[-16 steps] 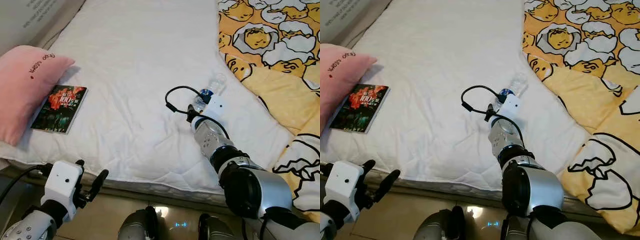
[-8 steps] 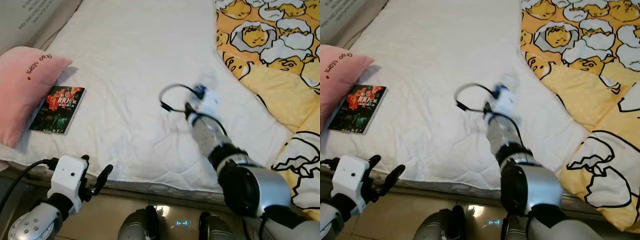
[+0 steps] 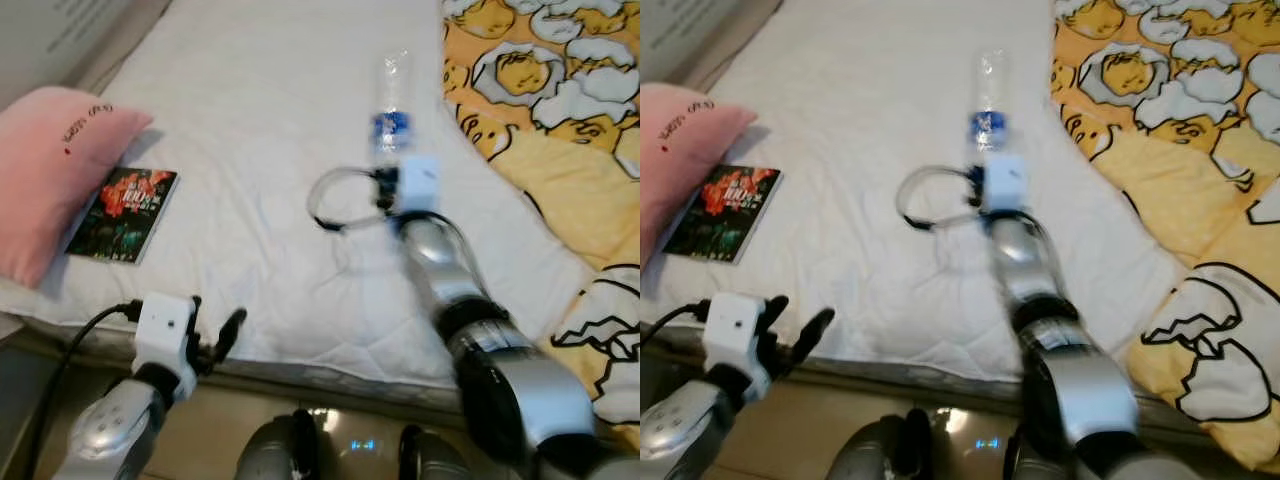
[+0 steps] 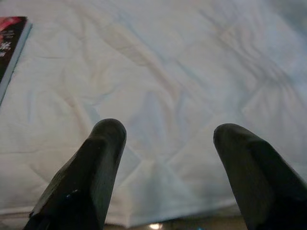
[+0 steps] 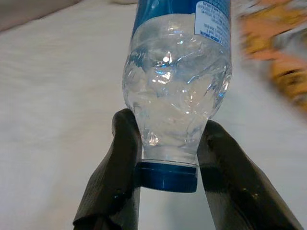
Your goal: Clean up the room
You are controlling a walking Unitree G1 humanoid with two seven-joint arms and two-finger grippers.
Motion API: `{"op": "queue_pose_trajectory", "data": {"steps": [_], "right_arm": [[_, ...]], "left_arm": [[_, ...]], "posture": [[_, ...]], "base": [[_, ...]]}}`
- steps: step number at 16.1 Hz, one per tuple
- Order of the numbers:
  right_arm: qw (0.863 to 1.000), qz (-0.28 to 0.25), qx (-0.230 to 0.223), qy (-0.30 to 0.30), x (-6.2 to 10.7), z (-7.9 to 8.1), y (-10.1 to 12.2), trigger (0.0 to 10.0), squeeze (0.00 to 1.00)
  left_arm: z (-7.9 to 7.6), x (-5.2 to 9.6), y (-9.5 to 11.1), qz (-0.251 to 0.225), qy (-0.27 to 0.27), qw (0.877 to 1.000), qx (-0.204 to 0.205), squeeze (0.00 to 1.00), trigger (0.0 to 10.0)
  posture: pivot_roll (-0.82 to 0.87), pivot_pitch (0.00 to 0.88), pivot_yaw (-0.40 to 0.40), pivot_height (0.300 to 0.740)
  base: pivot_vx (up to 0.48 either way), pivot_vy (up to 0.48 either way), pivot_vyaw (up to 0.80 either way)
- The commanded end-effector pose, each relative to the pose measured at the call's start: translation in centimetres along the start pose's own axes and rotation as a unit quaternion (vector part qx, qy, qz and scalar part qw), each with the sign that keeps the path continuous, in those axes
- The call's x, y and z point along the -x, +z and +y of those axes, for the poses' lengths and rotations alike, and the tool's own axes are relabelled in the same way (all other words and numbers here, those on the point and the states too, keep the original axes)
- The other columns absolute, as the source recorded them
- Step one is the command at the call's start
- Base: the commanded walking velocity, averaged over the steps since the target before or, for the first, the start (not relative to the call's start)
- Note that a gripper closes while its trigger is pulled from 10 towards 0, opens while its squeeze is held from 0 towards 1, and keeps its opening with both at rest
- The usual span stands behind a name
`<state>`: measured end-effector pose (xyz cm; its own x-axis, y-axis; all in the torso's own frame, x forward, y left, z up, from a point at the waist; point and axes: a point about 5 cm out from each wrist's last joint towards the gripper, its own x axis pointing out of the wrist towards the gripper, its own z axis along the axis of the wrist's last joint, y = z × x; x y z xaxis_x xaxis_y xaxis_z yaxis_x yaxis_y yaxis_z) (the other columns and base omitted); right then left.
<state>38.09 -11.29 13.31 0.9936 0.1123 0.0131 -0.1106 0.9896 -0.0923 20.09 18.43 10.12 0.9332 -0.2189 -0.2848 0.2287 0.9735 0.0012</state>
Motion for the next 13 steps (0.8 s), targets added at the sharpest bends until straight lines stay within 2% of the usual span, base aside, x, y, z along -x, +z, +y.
{"op": "queue_pose_trajectory", "data": {"steps": [1, 2, 3, 4, 6, 7, 8, 9, 10, 11, 13], "right_arm": [[0.997, -0.068, 0.037, 0.005, 0.4, -0.2, 1.6, 0.0, 0.0], [0.993, -0.093, 0.078, -0.012, 2.7, -2.3, 0.8, 0.0, 0.0], [0.989, -0.102, 0.107, -0.024, 4.9, -3.5, 0.2, 0.0, 0.0], [0.987, -0.096, 0.124, -0.025, 6.8, -4.2, -0.8, 0.0, 0.0], [0.989, -0.069, 0.131, -0.031, 9.7, -4.9, -3.0, 0.0, 0.0], [0.99, -0.066, 0.124, -0.028, 11.2, -5.1, -3.7, 0.0, 0.0], [0.991, -0.059, 0.116, -0.028, 12.0, -5.1, -4.0, 0.0, 0.0], [0.993, -0.04, 0.111, -0.022, 13.9, -5.2, -4.7, 0.0, 0.0], [0.995, 0.003, 0.096, -0.009, 16.3, -4.9, -5.7, 0.0, 0.0], [0.996, 0.034, 0.082, -0.004, 16.9, -4.8, -6.3, 0.0, 0.0], [0.995, 0.054, 0.078, 0.01, 16.1, -4.7, -6.6, 10.0, 0.0]], "left_arm": [[0.4, 0.0, -0.5, 0.002, 0.025, 0.999, 0.019, 0.0, 10.0], [0.5, -1.1, -0.8, -0.008, 0.038, 0.999, 0.029, 0.0, 10.0], [0.7, -2.2, -1.1, -0.016, 0.046, 0.998, 0.034, 0.0, 10.0], [0.6, -3.2, -1.1, -0.025, 0.045, 0.998, 0.042, 0.0, 10.0], [0.5, -5.2, -0.8, -0.041, 0.044, 0.997, 0.045, 0.0, 10.0], [0.5, -5.5, -0.7, -0.048, 0.048, 0.997, 0.045, 0.0, 10.0], [0.6, -5.3, -0.8, -0.05, 0.05, 0.997, 0.044, 0.0, 10.0], [0.6, -4.1, -1.3, -0.054, 0.061, 0.996, 0.045, 0.0, 10.0], [0.5, -2.3, -2.4, -0.057, 0.073, 0.994, 0.049, 0.0, 10.0], [0.3, -1.6, -2.9, -0.057, 0.083, 0.993, 0.058, 0.0, 10.0], [0.1, -2.5, -3.0, -0.06, 0.091, 0.992, 0.066, 0.0, 10.0]], "posture": [[0.02, 0.117, 0.112, 0.74], [-0.06, 0.018, 0.095, 0.74], [-0.09, 0.0, 0.095, 0.74], [-0.12, 0.0, 0.1, 0.74], [-0.15, 0.0, 0.12, 0.74], [-0.15, 0.0, 0.124, 0.74], [-0.15, 0.0, 0.127, 0.74], [-0.16, 0.0, 0.134, 0.74], [-0.16, 0.0, 0.135, 0.74], [-0.16, 0.0, 0.131, 0.74], [-0.16, 0.0, 0.122, 0.74]], "base": [[0.0, 0.0, 0.0], [0.0, 0.0, 0.0], [0.0, 0.0, 0.0], [0.0, 0.0, 0.0], [0.0, 0.0, 0.0], [0.0, 0.0, 0.0], [0.0, 0.0, 0.0], [0.0, 0.0, 0.0], [0.0, 0.0, 0.0], [0.0, 0.0, 0.0], [0.0, 0.0, 0.0]]}}
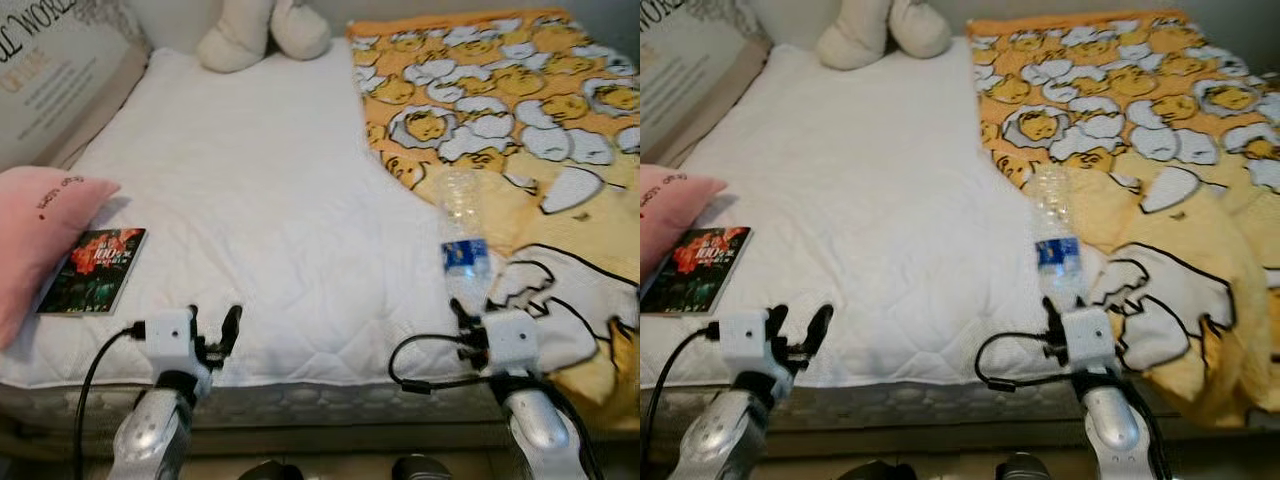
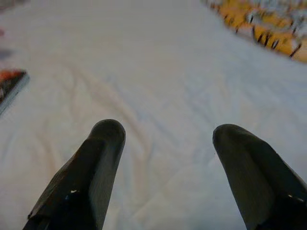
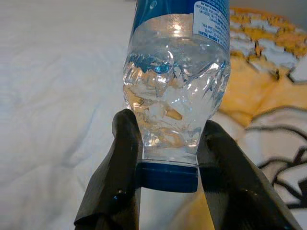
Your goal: Clean up the room
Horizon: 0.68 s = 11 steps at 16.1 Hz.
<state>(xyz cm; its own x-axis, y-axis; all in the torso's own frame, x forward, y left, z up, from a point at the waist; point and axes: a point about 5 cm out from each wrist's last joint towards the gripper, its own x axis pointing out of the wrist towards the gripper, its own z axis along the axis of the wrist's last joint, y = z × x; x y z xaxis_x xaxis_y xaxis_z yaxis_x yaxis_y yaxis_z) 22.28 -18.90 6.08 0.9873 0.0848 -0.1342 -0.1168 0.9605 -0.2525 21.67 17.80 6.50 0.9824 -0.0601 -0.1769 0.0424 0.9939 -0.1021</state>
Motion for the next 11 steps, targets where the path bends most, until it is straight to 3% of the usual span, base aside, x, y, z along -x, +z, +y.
{"op": "queue_pose_trajectory", "data": {"steps": [1, 3, 5, 7, 8, 11], "right_arm": [[1.0, -0.019, 0.003, 0.017, -1.3, 0.3, 1.2, 10.0, 0.0], [1.0, -0.015, -0.014, 0.015, -3.3, -0.3, 2.0, 10.0, 0.0], [1.0, -0.008, -0.021, 0.018, -4.2, -0.5, 2.5, 10.0, 0.0], [0.999, -0.01, -0.023, 0.025, -4.7, -0.2, 2.7, 10.0, 0.0], [0.999, -0.009, -0.027, 0.04, -5.1, 0.6, 2.6, 10.0, 0.0], [0.999, 0.009, -0.037, 0.032, -5.1, 0.4, 1.5, 10.0, 0.0]], "left_arm": [[0.2, -0.6, 0.0, -0.008, 0.018, 1.0, 0.006, 0.0, 10.0], [-0.5, -1.7, -0.1, -0.016, 0.022, 0.999, 0.016, 0.0, 10.0], [-0.9, -2.1, -0.2, -0.015, 0.021, 1.0, 0.017, 0.0, 10.0], [-0.9, -2.5, 0.0, -0.018, 0.016, 1.0, 0.013, 0.0, 10.0], [-0.9, -2.9, 0.3, -0.025, 0.011, 1.0, -0.001, 0.0, 10.0], [-0.9, -3.1, 0.7, -0.039, 0.006, 0.999, -0.013, 0.0, 10.0]], "posture": [[-0.16, 0.0, 0.114, 0.74], [-0.17, 0.0, 0.102, 0.74], [-0.17, 0.0, 0.098, 0.74], [-0.16, 0.0, 0.096, 0.74], [-0.16, 0.0, 0.098, 0.74], [-0.16, 0.0, 0.11, 0.74]], "base": [[0.0, 0.0, 0.0], [0.0, 0.141, 0.0], [-0.321, 0.354, 0.75], [-0.356, 0.324, 0.72], [-0.48, 0.0, 0.71], [-0.477, 0.0, 0.71]]}}
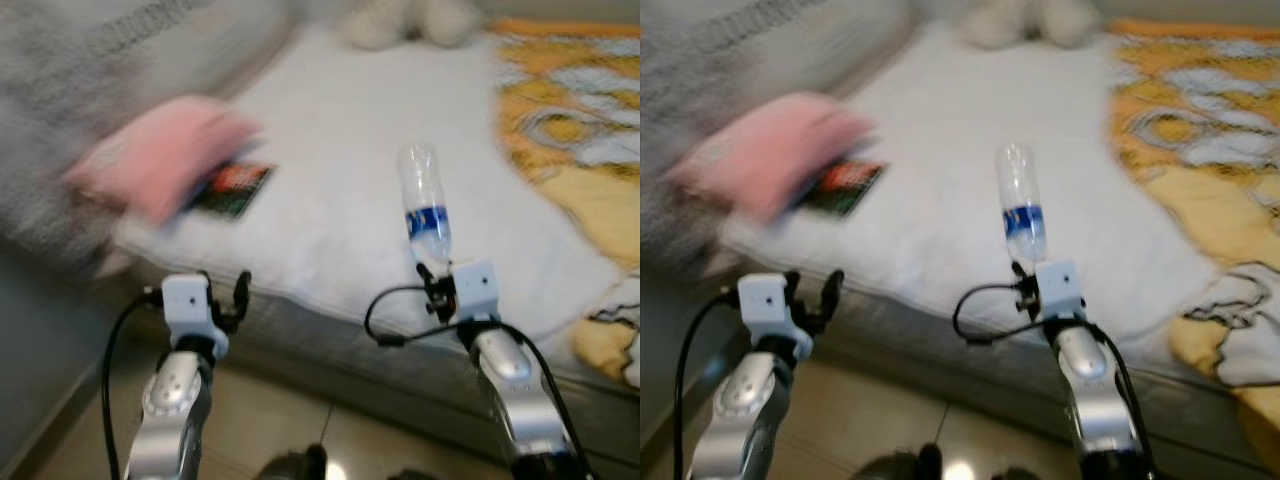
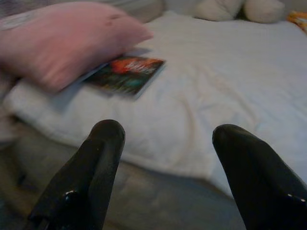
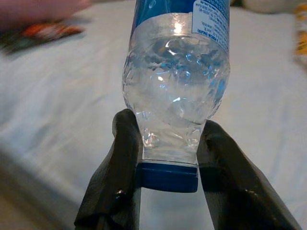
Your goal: Clean up the room
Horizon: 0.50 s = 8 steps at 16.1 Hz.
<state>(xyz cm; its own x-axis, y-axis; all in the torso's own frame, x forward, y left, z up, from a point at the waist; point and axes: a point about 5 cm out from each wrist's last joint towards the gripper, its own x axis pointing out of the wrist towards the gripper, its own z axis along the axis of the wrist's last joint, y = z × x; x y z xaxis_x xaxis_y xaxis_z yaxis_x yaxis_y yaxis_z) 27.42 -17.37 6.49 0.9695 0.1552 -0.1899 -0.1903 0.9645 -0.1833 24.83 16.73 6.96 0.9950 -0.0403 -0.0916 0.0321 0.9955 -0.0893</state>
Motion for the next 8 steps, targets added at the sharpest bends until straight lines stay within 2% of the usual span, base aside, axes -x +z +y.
{"op": "queue_pose_trajectory", "data": {"steps": [1, 5, 7, 8], "right_arm": [[1.0, -0.009, -0.008, -0.011, 0.17, -0.36, -0.05, 10.0, 0.0], [1.0, -0.006, -0.007, -0.01, 0.14, -0.12, -0.47, 10.0, 0.0], [1.0, -0.002, -0.003, -0.008, 0.06, -0.32, -0.82, 10.0, 0.0], [1.0, 0.0, -0.002, -0.007, -0.09, -0.36, -0.88, 10.0, 0.0]], "left_arm": [[-0.1, 0.03, -0.18, 0.001, -0.006, 1.0, -0.01, 0.0, 10.0], [-0.7, 0.15, -0.45, 0.003, -0.012, 1.0, -0.01, 0.0, 10.0], [-0.65, 0.05, -0.57, 0.007, -0.006, 1.0, 0.003, 0.0, 10.0], [-0.65, -0.01, -0.65, 0.01, -0.004, 1.0, -0.006, 0.0, 10.0]], "posture": [[-0.16, 0.0, 0.115, 0.74], [-0.16, 0.0, 0.116, 0.74], [-0.16, 0.0, 0.111, 0.74], [-0.16, 0.0, 0.109, 0.74]], "base": [[-0.472, 0.0, 0.71], [-0.471, 0.0, 0.71], [0.0, 0.0, 0.71], [0.0, 0.0, 0.71]]}}
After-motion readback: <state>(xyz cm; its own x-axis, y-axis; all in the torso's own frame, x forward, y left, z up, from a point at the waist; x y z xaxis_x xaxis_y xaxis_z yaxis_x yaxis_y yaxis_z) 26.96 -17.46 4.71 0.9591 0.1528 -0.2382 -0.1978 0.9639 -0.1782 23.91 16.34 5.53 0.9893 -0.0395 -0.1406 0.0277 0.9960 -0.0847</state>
